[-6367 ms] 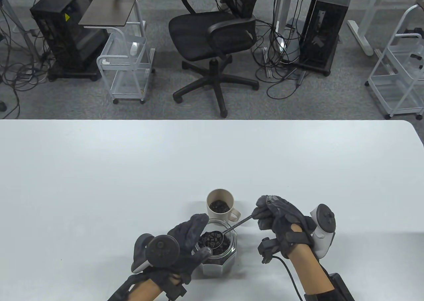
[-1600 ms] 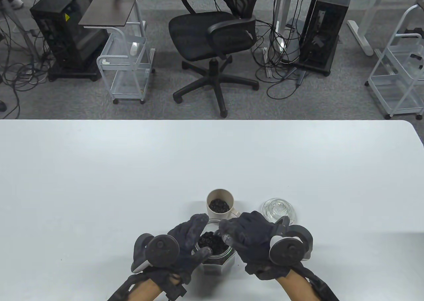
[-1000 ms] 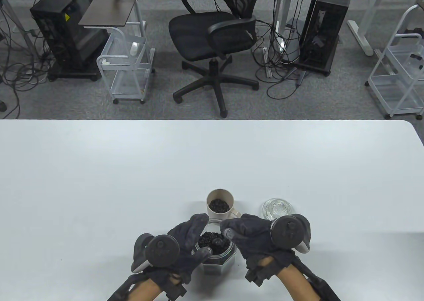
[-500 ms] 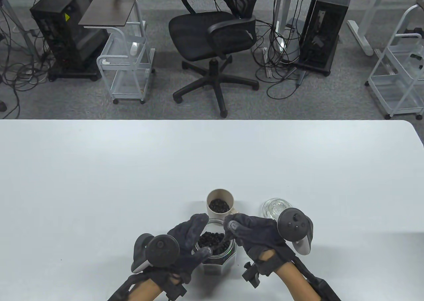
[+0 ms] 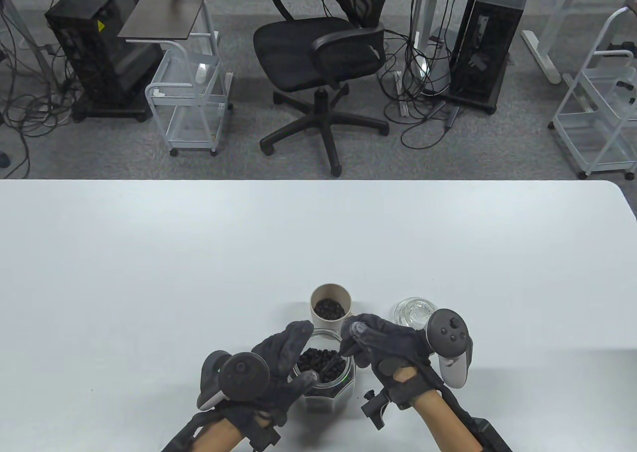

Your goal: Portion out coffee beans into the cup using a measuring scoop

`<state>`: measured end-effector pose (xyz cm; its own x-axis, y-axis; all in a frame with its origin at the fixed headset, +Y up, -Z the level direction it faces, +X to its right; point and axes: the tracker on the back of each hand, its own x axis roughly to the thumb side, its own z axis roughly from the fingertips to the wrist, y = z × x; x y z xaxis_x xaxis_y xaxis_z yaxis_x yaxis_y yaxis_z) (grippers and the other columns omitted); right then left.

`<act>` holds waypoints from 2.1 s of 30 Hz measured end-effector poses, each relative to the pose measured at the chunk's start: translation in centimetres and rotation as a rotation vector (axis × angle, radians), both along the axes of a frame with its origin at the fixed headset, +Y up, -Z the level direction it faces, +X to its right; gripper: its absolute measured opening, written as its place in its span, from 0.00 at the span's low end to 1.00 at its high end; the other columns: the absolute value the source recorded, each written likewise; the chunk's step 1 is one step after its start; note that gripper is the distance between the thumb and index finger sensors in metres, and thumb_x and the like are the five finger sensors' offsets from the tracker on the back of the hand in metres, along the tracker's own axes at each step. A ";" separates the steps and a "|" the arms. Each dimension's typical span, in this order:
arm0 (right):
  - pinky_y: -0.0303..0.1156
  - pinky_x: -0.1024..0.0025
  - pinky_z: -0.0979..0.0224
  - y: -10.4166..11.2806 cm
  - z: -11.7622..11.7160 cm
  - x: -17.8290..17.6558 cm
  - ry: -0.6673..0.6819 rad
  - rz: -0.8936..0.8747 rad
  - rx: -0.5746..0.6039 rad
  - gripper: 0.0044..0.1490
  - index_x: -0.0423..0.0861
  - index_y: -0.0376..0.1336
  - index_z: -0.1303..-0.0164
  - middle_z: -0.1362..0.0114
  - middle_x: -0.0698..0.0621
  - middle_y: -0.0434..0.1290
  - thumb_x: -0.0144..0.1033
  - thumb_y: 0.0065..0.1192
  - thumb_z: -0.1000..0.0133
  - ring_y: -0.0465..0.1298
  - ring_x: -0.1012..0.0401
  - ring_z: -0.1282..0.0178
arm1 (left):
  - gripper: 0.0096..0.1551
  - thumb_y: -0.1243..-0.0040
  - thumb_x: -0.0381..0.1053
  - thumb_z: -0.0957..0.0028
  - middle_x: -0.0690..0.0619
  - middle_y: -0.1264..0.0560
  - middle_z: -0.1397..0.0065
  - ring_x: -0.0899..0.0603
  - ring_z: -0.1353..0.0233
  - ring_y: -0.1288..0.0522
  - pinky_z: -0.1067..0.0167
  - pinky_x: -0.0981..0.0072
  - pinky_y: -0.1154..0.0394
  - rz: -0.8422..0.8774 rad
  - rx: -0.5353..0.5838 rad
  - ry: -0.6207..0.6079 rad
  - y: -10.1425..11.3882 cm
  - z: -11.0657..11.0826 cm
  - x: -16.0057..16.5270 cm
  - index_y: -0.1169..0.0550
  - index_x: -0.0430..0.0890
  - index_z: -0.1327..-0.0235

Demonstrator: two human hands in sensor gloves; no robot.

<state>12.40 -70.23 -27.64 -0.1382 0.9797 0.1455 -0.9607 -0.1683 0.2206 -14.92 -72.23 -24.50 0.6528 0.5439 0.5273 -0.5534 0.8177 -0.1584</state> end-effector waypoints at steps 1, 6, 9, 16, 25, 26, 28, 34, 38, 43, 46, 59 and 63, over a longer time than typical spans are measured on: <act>0.74 0.45 0.54 -0.1 0.0 0.1 -0.008 -0.006 -0.013 0.24 0.38 0.73 0.46 0.53 0.34 0.81 0.40 0.63 0.44 0.82 0.46 0.67 | 0.57 0.57 0.77 0.55 0.36 0.38 0.17 0.24 0.23 0.31 0.32 0.26 0.38 -0.001 0.001 0.000 0.0 0.0 0.0 0.45 0.44 0.19; 0.74 0.45 0.54 -0.5 0.0 0.4 -0.046 -0.053 -0.070 0.24 0.38 0.73 0.46 0.53 0.34 0.81 0.40 0.63 0.44 0.82 0.46 0.67 | 0.57 0.57 0.77 0.54 0.36 0.38 0.17 0.24 0.24 0.31 0.32 0.26 0.38 -0.001 0.000 0.000 0.0 0.0 0.0 0.45 0.43 0.19; 0.74 0.45 0.54 -0.8 0.0 0.7 -0.070 -0.076 -0.117 0.24 0.38 0.72 0.46 0.53 0.34 0.81 0.40 0.63 0.43 0.82 0.46 0.67 | 0.56 0.57 0.77 0.54 0.36 0.38 0.17 0.24 0.23 0.31 0.32 0.26 0.38 -0.001 0.001 -0.001 0.0 0.0 0.0 0.45 0.43 0.19; 0.74 0.46 0.53 -1.7 -0.4 1.8 -0.125 -0.134 -0.216 0.24 0.38 0.72 0.45 0.52 0.34 0.80 0.40 0.62 0.43 0.82 0.46 0.66 | 0.56 0.57 0.77 0.54 0.36 0.38 0.17 0.24 0.23 0.31 0.32 0.26 0.38 -0.003 0.001 -0.001 0.0 0.0 0.0 0.45 0.43 0.19; 0.74 0.46 0.53 -2.4 -0.8 3.0 -0.155 -0.227 -0.295 0.24 0.38 0.72 0.45 0.52 0.34 0.80 0.40 0.62 0.43 0.82 0.47 0.66 | 0.56 0.57 0.77 0.55 0.36 0.38 0.17 0.24 0.23 0.31 0.32 0.26 0.38 0.000 0.000 -0.001 0.0 0.0 0.0 0.45 0.44 0.19; 0.74 0.46 0.53 -2.4 -0.8 3.1 -0.154 -0.229 -0.296 0.24 0.38 0.72 0.45 0.52 0.34 0.80 0.40 0.62 0.43 0.82 0.47 0.66 | 0.57 0.57 0.77 0.55 0.36 0.38 0.17 0.24 0.24 0.31 0.32 0.26 0.38 0.000 -0.001 -0.001 0.0 0.0 0.0 0.45 0.43 0.19; 0.74 0.46 0.53 -2.3 -0.8 3.1 -0.151 -0.233 -0.301 0.24 0.38 0.72 0.45 0.52 0.34 0.80 0.40 0.62 0.43 0.82 0.47 0.66 | 0.56 0.57 0.77 0.54 0.36 0.38 0.17 0.24 0.23 0.31 0.32 0.26 0.38 -0.001 0.001 0.000 0.0 0.0 0.0 0.45 0.44 0.19; 0.74 0.46 0.53 -2.3 -0.9 3.7 -0.168 -0.254 -0.320 0.24 0.38 0.72 0.45 0.52 0.34 0.80 0.40 0.62 0.43 0.82 0.47 0.66 | 0.56 0.57 0.77 0.55 0.36 0.38 0.17 0.24 0.23 0.31 0.32 0.26 0.38 0.002 -0.001 0.000 0.0 0.0 0.0 0.45 0.44 0.19; 0.74 0.46 0.53 -2.3 -1.1 4.2 -0.186 -0.263 -0.323 0.24 0.38 0.72 0.45 0.52 0.34 0.80 0.40 0.62 0.43 0.82 0.47 0.66 | 0.56 0.57 0.77 0.55 0.36 0.38 0.17 0.24 0.23 0.31 0.32 0.26 0.38 0.001 -0.001 0.000 0.0 0.0 0.0 0.45 0.44 0.19; 0.74 0.46 0.53 -2.5 -1.3 4.7 -0.197 -0.288 -0.337 0.24 0.38 0.72 0.45 0.52 0.34 0.80 0.40 0.62 0.43 0.82 0.47 0.66 | 0.56 0.57 0.77 0.54 0.35 0.38 0.17 0.24 0.23 0.31 0.32 0.26 0.38 0.001 -0.001 0.000 0.0 0.0 0.0 0.45 0.43 0.19; 0.74 0.46 0.53 -2.6 -1.4 5.0 -0.201 -0.294 -0.341 0.24 0.38 0.72 0.45 0.52 0.34 0.80 0.40 0.62 0.43 0.82 0.47 0.66 | 0.56 0.57 0.77 0.54 0.36 0.38 0.17 0.24 0.23 0.31 0.32 0.26 0.38 -0.001 0.001 0.000 0.0 0.0 0.0 0.45 0.43 0.19; 0.74 0.46 0.53 -2.7 -1.5 5.6 -0.215 -0.325 -0.360 0.24 0.38 0.72 0.45 0.52 0.35 0.80 0.41 0.61 0.42 0.82 0.47 0.66 | 0.56 0.57 0.77 0.54 0.35 0.38 0.17 0.24 0.23 0.31 0.32 0.26 0.38 0.003 -0.002 -0.001 0.0 0.0 0.0 0.45 0.44 0.19; 0.75 0.47 0.53 -2.6 -1.5 5.8 -0.219 -0.351 -0.361 0.24 0.39 0.72 0.45 0.52 0.35 0.80 0.41 0.61 0.42 0.82 0.48 0.66 | 0.56 0.57 0.77 0.54 0.36 0.38 0.17 0.24 0.23 0.31 0.32 0.26 0.38 0.001 0.000 0.000 0.0 0.0 0.0 0.45 0.44 0.19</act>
<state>18.22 -72.80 -29.16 0.2162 0.9548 -0.2040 -0.9756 0.2196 -0.0065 -14.89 -72.24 -24.45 0.6525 0.5445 0.5270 -0.5541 0.8173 -0.1584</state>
